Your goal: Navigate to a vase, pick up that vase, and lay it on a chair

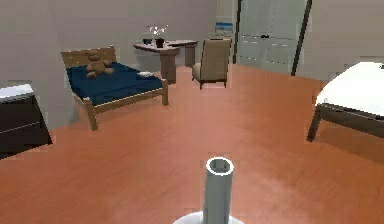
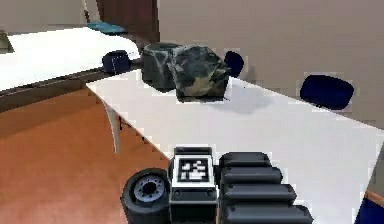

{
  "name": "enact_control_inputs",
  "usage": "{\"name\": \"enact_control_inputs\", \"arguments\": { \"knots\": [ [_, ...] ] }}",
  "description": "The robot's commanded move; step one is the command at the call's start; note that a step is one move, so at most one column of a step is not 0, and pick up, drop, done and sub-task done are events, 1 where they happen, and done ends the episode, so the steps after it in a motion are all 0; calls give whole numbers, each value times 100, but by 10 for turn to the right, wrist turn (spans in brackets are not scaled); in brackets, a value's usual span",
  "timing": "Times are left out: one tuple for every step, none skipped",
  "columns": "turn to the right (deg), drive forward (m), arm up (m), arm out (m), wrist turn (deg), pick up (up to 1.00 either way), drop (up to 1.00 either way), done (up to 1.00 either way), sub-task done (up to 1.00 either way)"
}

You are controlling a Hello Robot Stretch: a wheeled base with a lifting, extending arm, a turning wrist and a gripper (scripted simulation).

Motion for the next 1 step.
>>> {"name": "enact_control_inputs", "arguments": {
  "knots": [
    [0, 100, 0, 0, 0, 0, 0, 0, 0]
  ]
}}
